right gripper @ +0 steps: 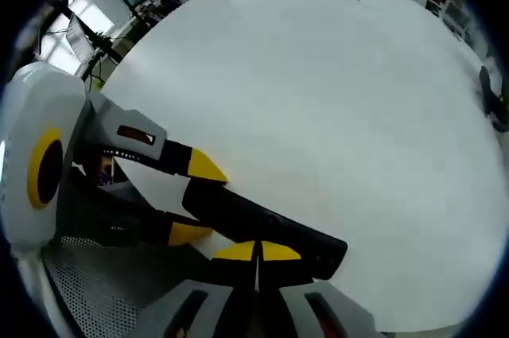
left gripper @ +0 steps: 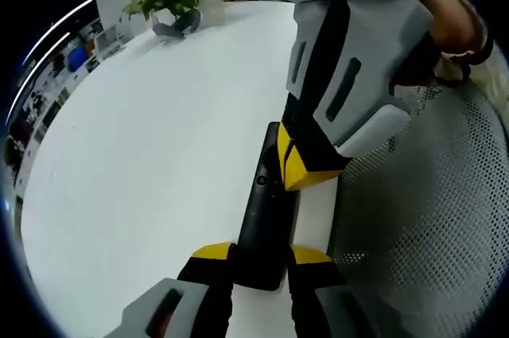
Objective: Press the specified remote control buttons in sequence, fully releasing each button before pressing the next.
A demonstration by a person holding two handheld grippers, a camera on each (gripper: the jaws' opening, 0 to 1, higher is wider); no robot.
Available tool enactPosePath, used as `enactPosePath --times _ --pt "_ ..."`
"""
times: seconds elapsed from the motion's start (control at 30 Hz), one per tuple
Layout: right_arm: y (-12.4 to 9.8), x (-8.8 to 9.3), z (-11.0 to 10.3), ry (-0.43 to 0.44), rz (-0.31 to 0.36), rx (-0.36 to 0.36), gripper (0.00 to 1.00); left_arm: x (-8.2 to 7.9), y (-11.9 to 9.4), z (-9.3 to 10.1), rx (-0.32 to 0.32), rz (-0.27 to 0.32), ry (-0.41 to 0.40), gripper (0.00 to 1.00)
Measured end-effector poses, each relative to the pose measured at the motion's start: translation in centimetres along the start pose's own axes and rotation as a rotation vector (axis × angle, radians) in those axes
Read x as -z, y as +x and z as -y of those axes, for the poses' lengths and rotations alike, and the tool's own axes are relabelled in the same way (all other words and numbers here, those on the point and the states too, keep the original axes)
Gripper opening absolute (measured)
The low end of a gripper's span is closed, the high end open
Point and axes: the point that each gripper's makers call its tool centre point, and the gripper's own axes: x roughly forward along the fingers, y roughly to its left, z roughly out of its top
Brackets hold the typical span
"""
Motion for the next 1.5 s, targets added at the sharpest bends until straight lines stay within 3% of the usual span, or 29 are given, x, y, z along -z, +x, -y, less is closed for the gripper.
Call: enactPosePath --times 0.17,0.27,0.4,0.6,0.77,1.0,1.17,1.5 --pt "0.0 0.3 -0.3 0.005 0.02 -0.018 0.0 -0.1 0.0 0.0 0.002 -0.006 0.008 0.26" --pt "0.0 0.2 -0.4 0.092 0.058 -0.032 0.0 0.0 0.0 0.0 0.0 -0.001 0.007 0.26" --pt "-0.1 0.2 -0.3 0.099 0.077 -0.036 0.0 -0.1 0.0 0.0 -0.01 0.005 0.002 0.26" --pt "-0.1 -0.1 -0.2 0.242 0.054 -0.156 0.0 -0.1 0.0 -0.1 -0.012 0.021 -0.011 0.26" --pt "-0.1 -0.1 -0.1 0.244 0.073 -0.147 0.0 -0.1 0.0 -0.1 -0.01 0.028 -0.011 0.26" --pt "0.1 0.0 -0.2 0.261 0.052 -0.165 0.0 -0.2 0.1 -0.1 -0.011 0.028 -0.011 0.26" --pt "-0.3 -1.1 -0.5 0.238 0.088 -0.167 0.0 -0.2 0.1 -0.1 -0.011 0.031 -0.012 0.26" --pt "0.4 -1.9 -1.0 0.23 0.083 -0.191 0.0 -0.2 0.2 -0.1 -0.007 0.04 -0.01 0.26"
